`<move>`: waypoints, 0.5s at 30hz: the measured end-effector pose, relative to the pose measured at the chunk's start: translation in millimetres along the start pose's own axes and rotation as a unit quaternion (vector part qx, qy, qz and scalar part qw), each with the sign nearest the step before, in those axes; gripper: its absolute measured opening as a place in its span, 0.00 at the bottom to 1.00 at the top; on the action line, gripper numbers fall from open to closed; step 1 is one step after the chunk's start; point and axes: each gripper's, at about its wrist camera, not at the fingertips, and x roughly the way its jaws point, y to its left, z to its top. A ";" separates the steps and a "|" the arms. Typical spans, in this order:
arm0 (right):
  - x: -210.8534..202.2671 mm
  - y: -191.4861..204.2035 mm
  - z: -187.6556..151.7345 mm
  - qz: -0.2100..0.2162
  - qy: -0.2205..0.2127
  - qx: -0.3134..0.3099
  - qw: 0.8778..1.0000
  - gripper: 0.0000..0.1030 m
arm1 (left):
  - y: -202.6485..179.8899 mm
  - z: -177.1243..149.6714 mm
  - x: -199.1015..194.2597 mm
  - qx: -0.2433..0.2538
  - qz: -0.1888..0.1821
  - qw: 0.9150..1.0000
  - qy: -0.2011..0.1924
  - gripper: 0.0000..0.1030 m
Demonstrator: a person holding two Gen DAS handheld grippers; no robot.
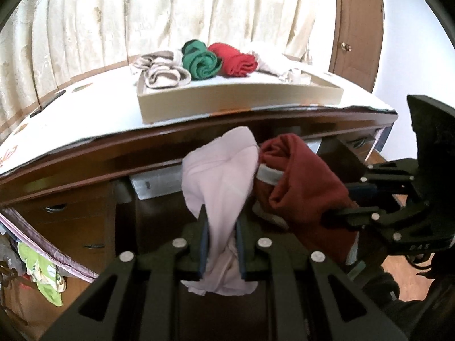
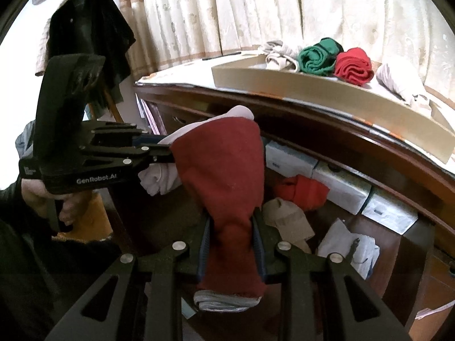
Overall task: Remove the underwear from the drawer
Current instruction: 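Lift pale pink garment with left gripper while right gripper lifts dark red sock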
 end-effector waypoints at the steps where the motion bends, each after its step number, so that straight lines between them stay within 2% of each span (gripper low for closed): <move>1: -0.9 -0.1 0.7 0.000 -0.002 0.000 1.000 0.28 | 0.0 1.0 -1.6 -0.001 -0.001 1.000 -0.003 0.13; 15: -17.0 -4.4 4.2 0.007 -0.036 0.022 0.999 0.28 | 4.1 8.2 -24.9 -0.020 -0.002 0.999 -0.032 0.13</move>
